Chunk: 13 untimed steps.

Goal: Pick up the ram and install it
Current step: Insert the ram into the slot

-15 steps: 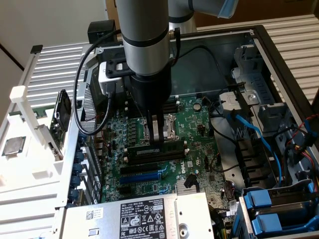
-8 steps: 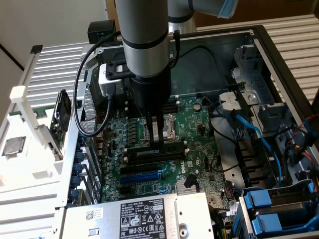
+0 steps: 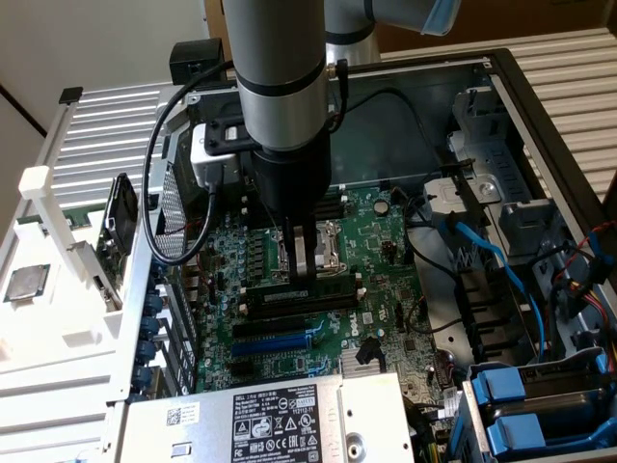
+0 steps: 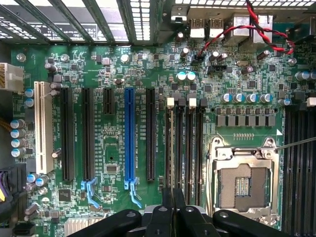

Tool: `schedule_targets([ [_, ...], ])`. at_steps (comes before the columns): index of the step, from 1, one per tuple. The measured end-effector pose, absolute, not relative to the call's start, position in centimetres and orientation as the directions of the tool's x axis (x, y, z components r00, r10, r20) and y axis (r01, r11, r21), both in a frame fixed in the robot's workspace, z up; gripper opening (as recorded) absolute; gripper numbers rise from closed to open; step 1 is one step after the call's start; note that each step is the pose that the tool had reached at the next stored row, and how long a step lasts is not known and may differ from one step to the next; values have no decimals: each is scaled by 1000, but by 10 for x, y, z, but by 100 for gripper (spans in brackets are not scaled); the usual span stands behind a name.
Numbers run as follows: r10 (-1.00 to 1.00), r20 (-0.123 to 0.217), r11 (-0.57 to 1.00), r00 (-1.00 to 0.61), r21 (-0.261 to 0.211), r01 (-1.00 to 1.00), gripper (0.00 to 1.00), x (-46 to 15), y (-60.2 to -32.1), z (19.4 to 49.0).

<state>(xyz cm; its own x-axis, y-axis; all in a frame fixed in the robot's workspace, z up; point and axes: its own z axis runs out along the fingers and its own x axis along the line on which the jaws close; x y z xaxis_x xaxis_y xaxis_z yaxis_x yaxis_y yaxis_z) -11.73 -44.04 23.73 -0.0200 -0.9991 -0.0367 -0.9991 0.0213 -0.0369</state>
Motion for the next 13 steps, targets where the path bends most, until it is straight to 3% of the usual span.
schedule_targets([
  [13,-999,-37,23,-22,-37,-999,12,-116,-441,237],
])
